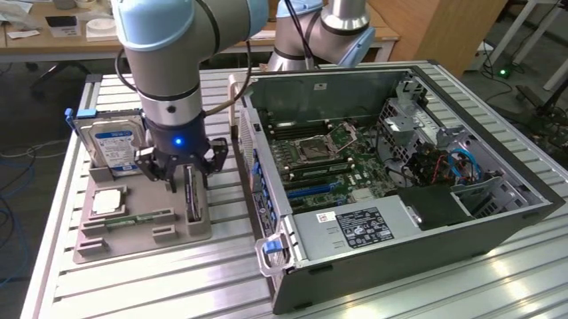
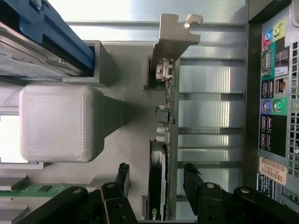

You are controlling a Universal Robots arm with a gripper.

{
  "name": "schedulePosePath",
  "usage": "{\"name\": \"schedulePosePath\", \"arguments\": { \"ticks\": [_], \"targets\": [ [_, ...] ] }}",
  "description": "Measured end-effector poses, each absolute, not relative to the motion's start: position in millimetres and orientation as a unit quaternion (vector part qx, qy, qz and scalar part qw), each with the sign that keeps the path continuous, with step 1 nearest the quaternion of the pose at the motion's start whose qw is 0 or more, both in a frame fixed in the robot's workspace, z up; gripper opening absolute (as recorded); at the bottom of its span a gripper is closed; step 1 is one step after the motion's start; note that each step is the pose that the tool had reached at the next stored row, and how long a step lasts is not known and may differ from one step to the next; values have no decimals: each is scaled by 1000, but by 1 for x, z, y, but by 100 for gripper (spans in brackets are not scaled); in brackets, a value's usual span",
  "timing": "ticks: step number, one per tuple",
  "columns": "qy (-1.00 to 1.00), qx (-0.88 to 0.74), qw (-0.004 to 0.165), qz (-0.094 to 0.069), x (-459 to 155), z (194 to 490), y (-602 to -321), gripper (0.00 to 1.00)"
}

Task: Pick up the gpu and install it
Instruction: 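Pick up the gpu and move the gpu toward the slot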

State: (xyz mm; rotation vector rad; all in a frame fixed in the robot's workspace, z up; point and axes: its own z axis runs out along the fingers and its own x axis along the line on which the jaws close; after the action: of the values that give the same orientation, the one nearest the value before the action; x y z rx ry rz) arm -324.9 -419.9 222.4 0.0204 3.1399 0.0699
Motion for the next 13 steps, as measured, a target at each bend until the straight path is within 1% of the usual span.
{"name": "schedulePosePath", "arguments": {
  "ticks": [8,13],
  "targets": [
    [1000,6,0,22,-325,212,-415,59],
    [1000,7,0,22,-325,212,-415,59]
  ]
}}
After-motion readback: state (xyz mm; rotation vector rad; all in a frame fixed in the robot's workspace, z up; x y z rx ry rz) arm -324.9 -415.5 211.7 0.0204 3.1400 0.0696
